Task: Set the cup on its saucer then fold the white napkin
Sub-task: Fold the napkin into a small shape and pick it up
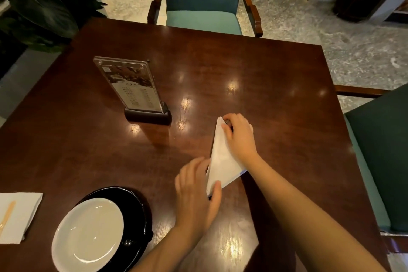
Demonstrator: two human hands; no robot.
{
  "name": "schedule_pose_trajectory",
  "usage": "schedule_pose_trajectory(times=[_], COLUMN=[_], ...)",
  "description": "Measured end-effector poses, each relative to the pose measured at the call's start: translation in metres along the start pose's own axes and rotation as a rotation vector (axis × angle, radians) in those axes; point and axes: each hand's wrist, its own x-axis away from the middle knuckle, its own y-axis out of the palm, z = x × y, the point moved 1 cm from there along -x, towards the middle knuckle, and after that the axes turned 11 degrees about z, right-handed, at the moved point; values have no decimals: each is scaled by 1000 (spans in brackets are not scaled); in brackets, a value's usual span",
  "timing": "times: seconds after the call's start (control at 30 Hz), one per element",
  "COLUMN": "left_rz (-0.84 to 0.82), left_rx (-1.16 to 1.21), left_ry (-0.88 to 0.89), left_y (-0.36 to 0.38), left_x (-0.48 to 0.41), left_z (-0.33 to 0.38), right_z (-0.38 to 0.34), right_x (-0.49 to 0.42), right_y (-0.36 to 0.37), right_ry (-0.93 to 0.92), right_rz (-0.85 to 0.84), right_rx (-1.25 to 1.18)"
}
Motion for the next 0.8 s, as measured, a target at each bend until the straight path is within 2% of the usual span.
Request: schedule_pose_trajectory(times=[0.1,0.2,0.27,0.33,0.4,0.43,0.5,0.67,0.8], left_rz=[-158,-285,-299,-290,-299,-312,-316,-331,-313], left_rx=[-158,-328,-350,-368,-396,-403,-401,-392,-343], left_ry=[207,200,196,209,219,218,211,230,218], left_y=[21,34,37,35,35,35,35,27,19], left_x=[-9,-3,-1,-2,-3,-3,-2,10,24], left_z=[9,6,7,8,9,9,7,2,-2], right_z=[1,1,2,1,-1,1,7,9,8], right_x=[2,0,2,14,32,37,38,35,37], right_y=[-3,-12,-18,-22,-24,-23,-21,-15,-12], right_ry=[3,51,-42,-295,-485,-498,-428,-409,-376], right_rz=[57,112,142,5,-253,-345,-391,-331,-292], right_rx=[-118,-211,-98,22,138,198,260,413,434])
